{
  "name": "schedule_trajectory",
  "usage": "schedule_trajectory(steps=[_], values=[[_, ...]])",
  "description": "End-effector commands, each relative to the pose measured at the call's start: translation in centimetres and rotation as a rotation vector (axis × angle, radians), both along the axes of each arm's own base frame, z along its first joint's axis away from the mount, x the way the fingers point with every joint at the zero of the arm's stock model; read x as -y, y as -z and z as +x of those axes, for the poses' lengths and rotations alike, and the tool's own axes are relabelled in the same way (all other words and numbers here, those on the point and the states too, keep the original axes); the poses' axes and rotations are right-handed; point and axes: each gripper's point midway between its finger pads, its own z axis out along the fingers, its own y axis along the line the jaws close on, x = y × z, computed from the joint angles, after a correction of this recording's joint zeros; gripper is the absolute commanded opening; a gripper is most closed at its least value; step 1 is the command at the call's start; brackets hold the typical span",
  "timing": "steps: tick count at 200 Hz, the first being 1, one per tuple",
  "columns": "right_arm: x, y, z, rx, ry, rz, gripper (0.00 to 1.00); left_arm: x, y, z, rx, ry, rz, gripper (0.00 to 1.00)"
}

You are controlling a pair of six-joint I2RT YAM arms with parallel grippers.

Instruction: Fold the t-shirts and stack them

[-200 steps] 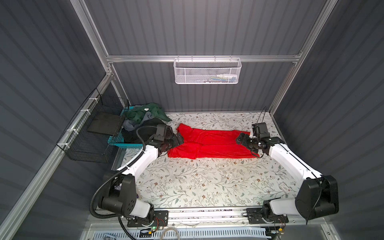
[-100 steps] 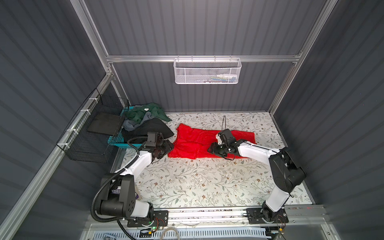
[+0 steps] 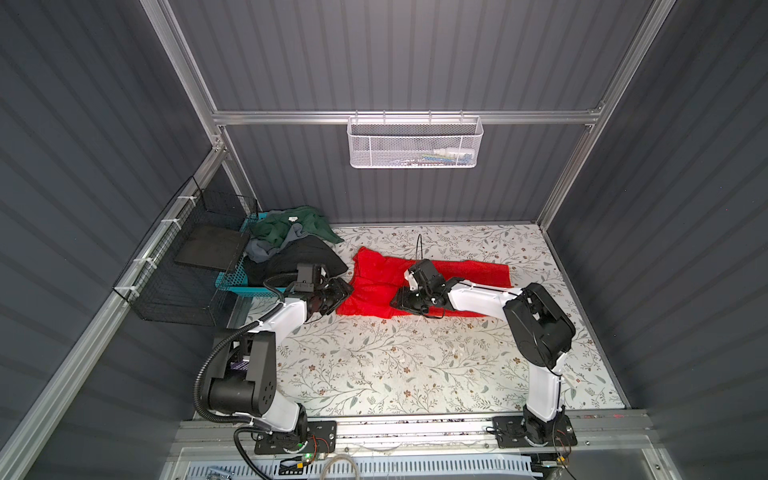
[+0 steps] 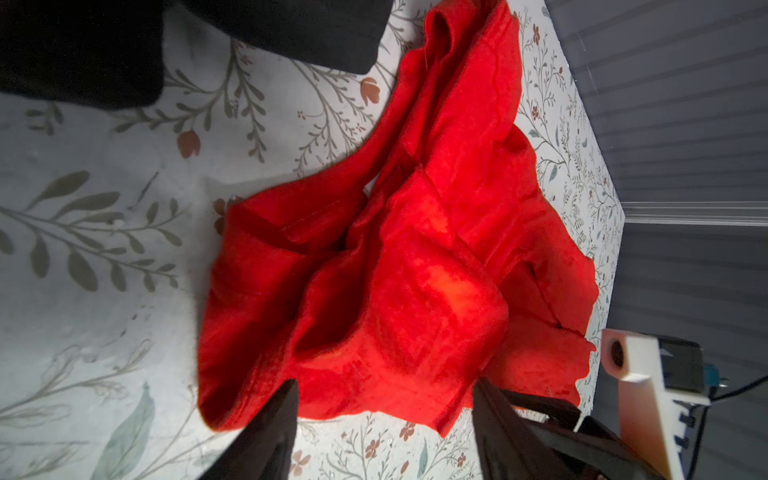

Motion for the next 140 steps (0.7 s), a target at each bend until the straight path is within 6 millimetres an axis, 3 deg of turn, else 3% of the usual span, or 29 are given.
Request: schedule_trajectory(steps=[1, 42, 86, 140], values=[[-0.9, -0.1, -1.0, -0.029, -0.026, 0.027, 0.52, 0.6, -1.0, 0.7, 0.022, 0.022, -0.024, 0.66], [-2.1, 0.7, -2.4, -0.056, -0.070, 0.030, 0.51, 0.8, -0.5, 0.5, 0.010, 0.028, -0.034, 0.63], [-2.3, 1.7, -2.1, -0.070, -0.073, 0.014, 0.47, 0.9, -0.1, 0.0, -0.002, 0.033, -0.036, 0.62], [-2.7, 1.8, -1.6, -0.064, -0.073, 0.016, 0.24, 0.6, -0.2, -0.1, 0.004, 0.046, -0.007, 0.62]])
